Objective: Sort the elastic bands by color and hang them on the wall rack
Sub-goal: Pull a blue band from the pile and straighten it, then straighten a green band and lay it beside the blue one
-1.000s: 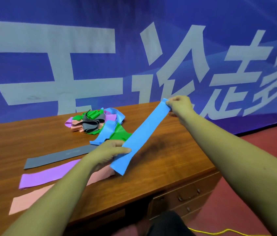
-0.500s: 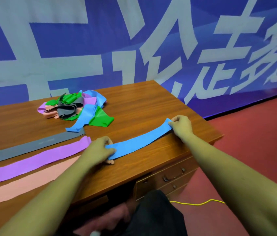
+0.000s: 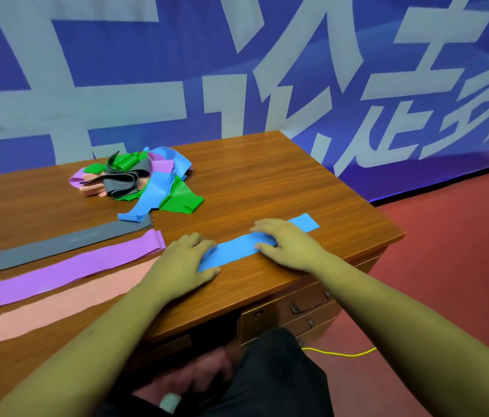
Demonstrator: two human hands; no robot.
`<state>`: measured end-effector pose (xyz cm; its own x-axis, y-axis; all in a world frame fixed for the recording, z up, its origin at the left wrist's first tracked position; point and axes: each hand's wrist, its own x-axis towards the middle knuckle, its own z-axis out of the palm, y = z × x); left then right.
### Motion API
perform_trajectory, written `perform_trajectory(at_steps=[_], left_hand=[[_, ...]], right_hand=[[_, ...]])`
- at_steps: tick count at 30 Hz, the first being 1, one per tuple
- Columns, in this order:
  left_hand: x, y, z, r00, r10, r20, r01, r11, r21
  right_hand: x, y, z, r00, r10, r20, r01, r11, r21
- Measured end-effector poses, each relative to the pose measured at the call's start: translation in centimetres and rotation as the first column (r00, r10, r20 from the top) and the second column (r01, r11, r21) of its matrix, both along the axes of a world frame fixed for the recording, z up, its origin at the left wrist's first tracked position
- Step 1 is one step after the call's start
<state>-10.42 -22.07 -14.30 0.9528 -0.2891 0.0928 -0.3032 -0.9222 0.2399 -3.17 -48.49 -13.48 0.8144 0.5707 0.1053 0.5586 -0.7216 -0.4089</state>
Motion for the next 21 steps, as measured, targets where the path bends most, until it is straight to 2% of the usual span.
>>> perform_trajectory(at_steps=[3, 9, 13, 15, 18, 21], left_hand=[[0.3, 0.4, 0.4, 0.999, -0.036, 0.001, 0.036, 0.999, 0.03], [0.3, 1.3, 0.1, 0.996, -0.075, 0.049, 0.072, 0.996, 0.059], [-0.2, 1.8, -0.3, 0.987, -0.122, 0.105, 0.117, 0.992, 0.053], [-0.2, 2.3, 0.0, 0.986, -0.13, 0.103, 0.13, 0.991, 0.002], [1.4, 3.7, 1.2, 0.994, -0.015, 0.11, 0.032, 0.987, -0.158], [4.4, 5.8, 2.3, 0.976, 0.185, 0.112, -0.162, 0.969, -0.185]], right_hand=[[-0.8, 0.2, -0.4, 0.999, -0.008, -0.037, 0.005, 0.996, -0.085], [-2.3, 0.5, -1.4, 0.996, -0.073, 0.044, 0.074, 0.996, -0.042], [-2.5, 0.9, -1.4, 0.995, -0.087, 0.039, 0.089, 0.994, -0.06], [-2.0, 1.6, -0.9, 0.995, -0.094, 0.035, 0.096, 0.994, -0.045], [-0.3, 4.1, 0.5, 0.993, -0.115, 0.035, 0.115, 0.993, 0.006], [2.1, 8.1, 1.8, 0.988, -0.157, 0.007, 0.156, 0.987, 0.042]])
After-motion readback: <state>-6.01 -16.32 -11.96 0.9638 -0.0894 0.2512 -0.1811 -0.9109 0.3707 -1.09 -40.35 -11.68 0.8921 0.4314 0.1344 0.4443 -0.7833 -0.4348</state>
